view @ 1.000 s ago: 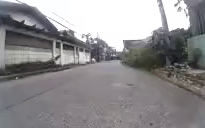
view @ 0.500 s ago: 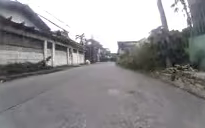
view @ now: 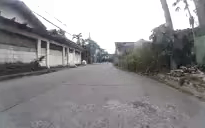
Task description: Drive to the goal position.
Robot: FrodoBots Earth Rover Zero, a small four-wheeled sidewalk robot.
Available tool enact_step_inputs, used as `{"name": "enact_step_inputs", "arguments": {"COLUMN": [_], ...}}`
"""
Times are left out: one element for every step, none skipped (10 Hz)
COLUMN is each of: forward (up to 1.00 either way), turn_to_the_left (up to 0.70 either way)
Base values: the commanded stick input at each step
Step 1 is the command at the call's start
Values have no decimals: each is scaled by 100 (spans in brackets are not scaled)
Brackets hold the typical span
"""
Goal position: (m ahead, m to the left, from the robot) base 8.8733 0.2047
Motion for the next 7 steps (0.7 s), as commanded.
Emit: {"name": "enact_step_inputs", "arguments": {"forward": [100,100,100,100,100,100,100], "turn_to_the_left": [1,1,1,1,-20,-39,-39]}}
